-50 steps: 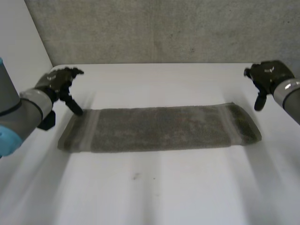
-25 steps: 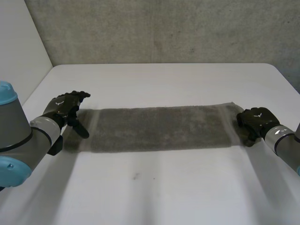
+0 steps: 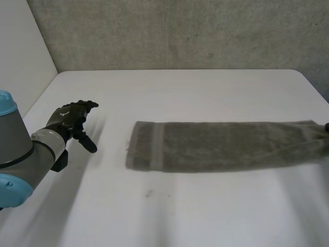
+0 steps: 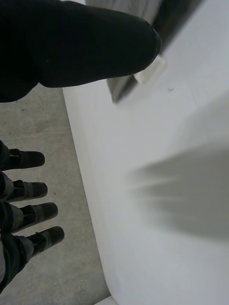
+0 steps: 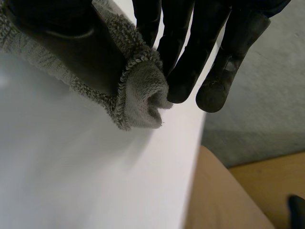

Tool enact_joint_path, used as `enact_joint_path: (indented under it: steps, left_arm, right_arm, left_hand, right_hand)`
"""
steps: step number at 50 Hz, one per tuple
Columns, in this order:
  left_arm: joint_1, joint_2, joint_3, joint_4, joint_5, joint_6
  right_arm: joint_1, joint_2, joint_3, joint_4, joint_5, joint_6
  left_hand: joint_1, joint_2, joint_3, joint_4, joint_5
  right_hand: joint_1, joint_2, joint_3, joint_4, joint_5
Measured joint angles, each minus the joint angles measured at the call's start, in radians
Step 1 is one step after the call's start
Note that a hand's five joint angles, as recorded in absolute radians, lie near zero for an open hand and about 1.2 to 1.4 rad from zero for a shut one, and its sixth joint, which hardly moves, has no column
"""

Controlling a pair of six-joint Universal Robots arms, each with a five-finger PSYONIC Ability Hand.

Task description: Fold the towel.

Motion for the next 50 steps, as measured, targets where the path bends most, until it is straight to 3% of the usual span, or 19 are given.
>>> enact_joint_path:
  steps: [4, 9, 15, 22, 31, 36, 40, 42, 44, 50]
  left_arm:
    - [0.002, 0.001, 0.0, 0.0, 0.0, 0.0]
    - [0.003, 0.002, 0.0, 0.0, 0.0, 0.0]
    - [0.001, 0.003, -0.002, 0.0, -0.001, 0.0]
    - [0.0, 0.01, -0.007, 0.0, -0.002, 0.0]
    - [-0.002, 0.011, -0.013, 0.0, -0.002, 0.0]
    - [-0.004, 0.012, -0.014, 0.0, -0.002, 0.0]
    - [-0.01, 0.014, -0.012, 0.0, -0.002, 0.0]
    - [-0.015, 0.015, -0.009, 0.0, -0.002, 0.001]
    - [-0.021, 0.016, -0.005, 0.001, -0.001, 0.001]
    - [-0.057, 0.014, 0.022, 0.002, -0.001, 0.002]
  right_arm:
    - [-0.01, -0.023, -0.051, 0.035, -0.005, -0.023]
    - [0.096, -0.059, -0.123, 0.042, -0.013, 0.017]
    - [0.373, -0.056, -0.239, 0.036, -0.019, 0.075]
    - [0.734, 0.073, -0.385, 0.035, -0.021, 0.088]
    - [1.002, 0.287, -0.481, 0.039, -0.035, 0.086]
    - [1.053, 0.334, -0.486, 0.041, -0.039, 0.093]
    - [1.056, 0.306, -0.477, 0.043, -0.034, 0.132]
    - [1.048, 0.272, -0.465, 0.046, -0.031, 0.167]
    - [1.032, 0.228, -0.446, 0.051, -0.028, 0.213]
    - [0.913, 0.051, -0.305, 0.067, -0.024, 0.385]
  left_hand:
    - [0.0, 0.0, 0.0, 0.0, 0.0]
    - [0.0, 0.0, 0.0, 0.0, 0.0]
    - [0.0, 0.0, 0.0, 0.0, 0.0]
    - [0.0, 0.0, 0.0, 0.0, 0.0]
    - [0.0, 0.0, 0.0, 0.0, 0.0]
    - [0.0, 0.0, 0.0, 0.0, 0.0]
    - [0.0, 0.0, 0.0, 0.0, 0.0]
    - [0.0, 0.0, 0.0, 0.0, 0.0]
    - [0.0, 0.0, 0.0, 0.0, 0.0]
    - [0.0, 0.0, 0.0, 0.0, 0.0]
  right_hand:
    - [0.001, 0.0, 0.0, 0.0, 0.0]
    - [0.01, 0.0, 0.002, 0.0, 0.005]
    - [0.011, 0.0, 0.02, 0.0, 0.012]
    - [0.013, 0.0, 0.02, 0.0, 0.012]
    - [0.014, 0.0, 0.02, 0.0, 0.012]
    - [-0.046, -0.057, -0.027, -0.048, -0.039]
    - [-0.722, -0.752, -0.716, -0.719, -0.737]
    - [-0.958, -0.981, -0.959, -0.977, -1.001]
    - [-1.057, -1.06, -1.063, -1.081, -1.092]
    - [-1.081, -1.062, -1.072, -1.085, -1.092]
